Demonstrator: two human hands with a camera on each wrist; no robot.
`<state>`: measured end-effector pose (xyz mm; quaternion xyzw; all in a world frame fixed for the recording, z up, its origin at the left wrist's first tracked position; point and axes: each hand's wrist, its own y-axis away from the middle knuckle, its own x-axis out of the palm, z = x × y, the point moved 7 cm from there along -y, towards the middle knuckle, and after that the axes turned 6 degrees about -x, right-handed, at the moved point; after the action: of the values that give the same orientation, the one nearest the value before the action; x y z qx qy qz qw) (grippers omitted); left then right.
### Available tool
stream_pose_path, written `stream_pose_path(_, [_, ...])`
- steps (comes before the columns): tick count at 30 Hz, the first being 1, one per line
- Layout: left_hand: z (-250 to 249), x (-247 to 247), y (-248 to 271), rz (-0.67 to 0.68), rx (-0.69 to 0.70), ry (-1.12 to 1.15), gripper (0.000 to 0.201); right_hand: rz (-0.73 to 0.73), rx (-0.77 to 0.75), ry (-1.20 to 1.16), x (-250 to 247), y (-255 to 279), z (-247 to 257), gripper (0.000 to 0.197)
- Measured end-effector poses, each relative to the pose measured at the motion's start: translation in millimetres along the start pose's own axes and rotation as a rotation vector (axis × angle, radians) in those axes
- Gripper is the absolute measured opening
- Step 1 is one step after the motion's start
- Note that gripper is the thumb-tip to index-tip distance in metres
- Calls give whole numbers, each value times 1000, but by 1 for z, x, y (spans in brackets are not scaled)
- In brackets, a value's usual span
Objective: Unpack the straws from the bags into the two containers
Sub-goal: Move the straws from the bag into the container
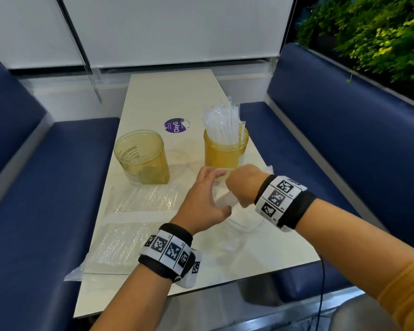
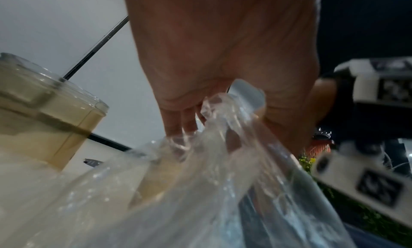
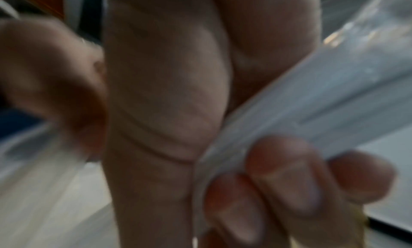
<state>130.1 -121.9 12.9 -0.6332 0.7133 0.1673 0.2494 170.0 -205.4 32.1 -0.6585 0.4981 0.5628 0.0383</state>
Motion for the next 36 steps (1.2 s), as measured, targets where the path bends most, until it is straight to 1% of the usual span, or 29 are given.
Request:
stream_pose_path(2, [5,5,0,11,-63,-85,89,-33,48,22,-23,8,-6,23])
stream_pose_path(3, [7,5,-1,-20,-83,-103,86,-57,58,31,-37,14,-8,22])
stream_pose_path(6, [8,0,-7,-154,-117,-70,68,-148,22,78,-73,31,-4,20])
stream_pose_path(8, [7,-3,-10,-209,-119,-24,60,-201,-13,96,-92,41,3,23])
stream_pose_path(10, [8,-4,-12,-238,-104,13,48,-278,-7,79,-109,51,4,30])
stream_pose_path(11, [10,-4,-11,-252,-98,37,38,-351,9,54,-120,57,0,38])
stream_pose_path(12, [13,-4,-11,-261,-91,61,31,-453,31,20,-132,64,-8,46])
stream_pose_path(13, [15,-4,-10,-271,-88,81,28,-579,50,-31,-142,70,-17,53])
stream_pose_path(14, [18,-3,-10,-281,-93,90,27,-716,52,-125,-151,75,-27,58])
stream_pose_path(15, [18,-5,-9,-294,-99,102,25,-832,20,-269,-155,77,-35,63])
stream_pose_path(16, [18,-6,-9,-308,-101,127,22,-898,-43,-430,-153,74,-40,66])
stream_pose_path(17, [18,-9,-9,-321,-100,165,21,-907,-121,-571,-148,67,-39,65])
stream_pose_path(18, [16,-12,-10,-337,-94,205,22,-862,-192,-678,-140,58,-33,60])
stream_pose_path(19, [17,-14,-11,-348,-99,232,23,-802,-247,-745,-130,49,-24,52])
stream_pose_path(20, [18,-16,-11,-355,-109,255,26,-786,-291,-805,-123,42,-18,44])
stream_pose_path(21, [19,-16,-11,-358,-132,272,27,-823,-325,-897,-119,37,-17,36])
stream_pose_path(22, [22,-17,-10,-363,-155,293,25,-902,-341,-1033,-118,36,-20,28])
stream_pose_path(23, [25,-17,-9,-369,-173,316,21,-997,-344,-1198,-116,34,-24,28])
stream_pose_path(24, [26,-18,-8,-370,-184,342,18,-1081,-322,-1362,-110,32,-30,43])
stream_pose_path(25, [25,-20,-7,-373,-181,372,16,-1133,-289,-1495,-102,28,-34,60])
stream_pose_path(26, [22,-22,-7,-376,-166,404,14,-1121,-247,-1582,-92,23,-33,73])
stream_pose_path(27, [17,-26,-9,-381,-138,423,13,-1058,-225,-1637,-82,14,-27,77])
stream_pose_path(28, [13,-29,-12,-395,-103,420,14,-971,-232,-1662,-73,6,-17,72])
stream_pose_path(29, [9,-33,-14,-418,-74,389,15,-896,-218,-1641,-65,-2,-7,57])
stream_pose_path(30, [7,-35,-16,-439,-66,347,14,-873,-192,-1589,-62,-6,0,41])
stream_pose_path(31, [7,-35,-16,-441,-71,325,12,-890,-174,-1562,-62,-8,3,34])
stream_pose_path(32, [10,-33,-17,-427,-78,345,13,-911,-177,-1573,-63,-10,5,35])
stream_pose_path(34, [18,-24,-16,-364,-106,424,25,-943,-209,-1639,-76,-7,-2,41])
stream_pose_path(36, [27,-17,-15,-332,-180,417,26,-1005,-220,-1708,-98,5,-26,47])
